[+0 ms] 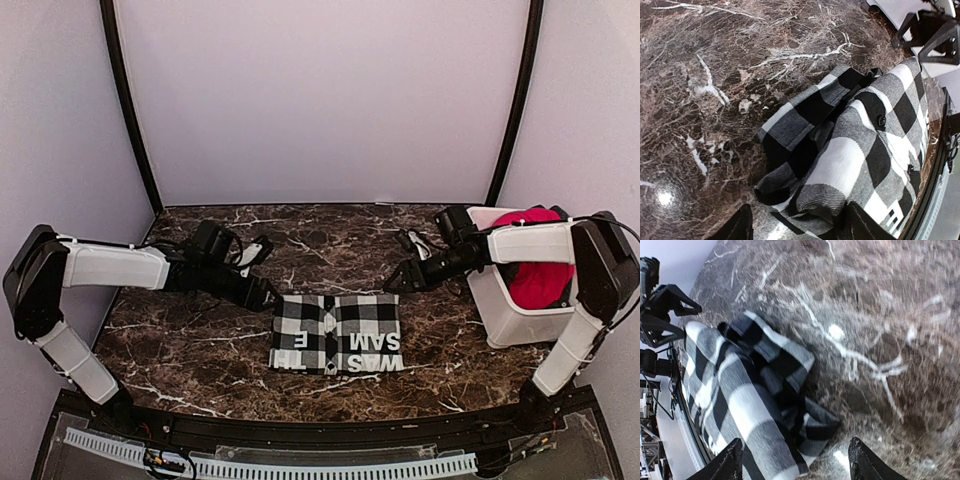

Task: Fold and stack the mixed laundry pile
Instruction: Adjust the square-folded shirt at the center of the board.

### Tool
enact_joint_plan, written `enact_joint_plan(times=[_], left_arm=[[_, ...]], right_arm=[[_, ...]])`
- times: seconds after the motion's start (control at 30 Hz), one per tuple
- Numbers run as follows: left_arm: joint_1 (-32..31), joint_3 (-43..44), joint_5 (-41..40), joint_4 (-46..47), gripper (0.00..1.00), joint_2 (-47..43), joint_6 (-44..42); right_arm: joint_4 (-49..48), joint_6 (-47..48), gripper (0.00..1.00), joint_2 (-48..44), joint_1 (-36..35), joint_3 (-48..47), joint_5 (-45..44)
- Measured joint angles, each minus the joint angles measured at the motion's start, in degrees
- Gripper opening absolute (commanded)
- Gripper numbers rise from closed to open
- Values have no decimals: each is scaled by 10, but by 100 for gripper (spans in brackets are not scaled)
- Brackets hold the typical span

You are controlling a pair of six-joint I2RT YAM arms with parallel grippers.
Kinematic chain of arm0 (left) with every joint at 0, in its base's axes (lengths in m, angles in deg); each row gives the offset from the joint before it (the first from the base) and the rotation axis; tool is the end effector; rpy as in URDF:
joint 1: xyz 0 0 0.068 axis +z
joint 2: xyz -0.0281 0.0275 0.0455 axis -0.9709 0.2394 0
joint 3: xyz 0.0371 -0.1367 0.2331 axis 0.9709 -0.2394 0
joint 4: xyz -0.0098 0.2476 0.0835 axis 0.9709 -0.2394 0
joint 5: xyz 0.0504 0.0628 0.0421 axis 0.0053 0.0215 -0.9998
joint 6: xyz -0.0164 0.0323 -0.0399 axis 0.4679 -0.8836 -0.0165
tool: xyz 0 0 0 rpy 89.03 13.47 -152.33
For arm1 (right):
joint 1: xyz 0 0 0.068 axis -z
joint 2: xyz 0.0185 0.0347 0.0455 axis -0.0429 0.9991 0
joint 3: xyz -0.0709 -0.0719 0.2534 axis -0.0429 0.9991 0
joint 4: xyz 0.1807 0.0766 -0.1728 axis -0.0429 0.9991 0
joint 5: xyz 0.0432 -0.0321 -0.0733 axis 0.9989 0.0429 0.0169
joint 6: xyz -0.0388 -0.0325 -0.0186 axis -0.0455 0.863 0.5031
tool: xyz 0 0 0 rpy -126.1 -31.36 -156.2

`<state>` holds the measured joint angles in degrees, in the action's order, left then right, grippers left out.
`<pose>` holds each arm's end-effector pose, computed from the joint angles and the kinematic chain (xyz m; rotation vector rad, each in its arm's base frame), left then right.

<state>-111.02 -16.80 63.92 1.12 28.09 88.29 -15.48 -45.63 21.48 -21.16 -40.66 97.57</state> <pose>0.2605 -0.1979 0.1964 0.6974 2.2947 -0.8405 0.2972 0.1537 0.1905 -0.6288 2.4593 1.0491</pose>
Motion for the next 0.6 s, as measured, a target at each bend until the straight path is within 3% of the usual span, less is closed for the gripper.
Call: enact_joint_plan(times=[0.17, 0.33, 0.4, 0.6], left_arm=[[2, -18, 35, 67, 64, 8, 49], [2, -21, 63, 129, 57, 32, 72], [2, -22, 70, 144, 52, 44, 78], [6, -21, 70, 152, 19, 65, 96]], right_arm=[[-10, -14, 69, -29, 0, 63, -1], [-47, -19, 59, -31, 0, 66, 8], [-68, -25, 54, -23, 0, 67, 24], [-97, -28, 29, 28, -13, 66, 45]])
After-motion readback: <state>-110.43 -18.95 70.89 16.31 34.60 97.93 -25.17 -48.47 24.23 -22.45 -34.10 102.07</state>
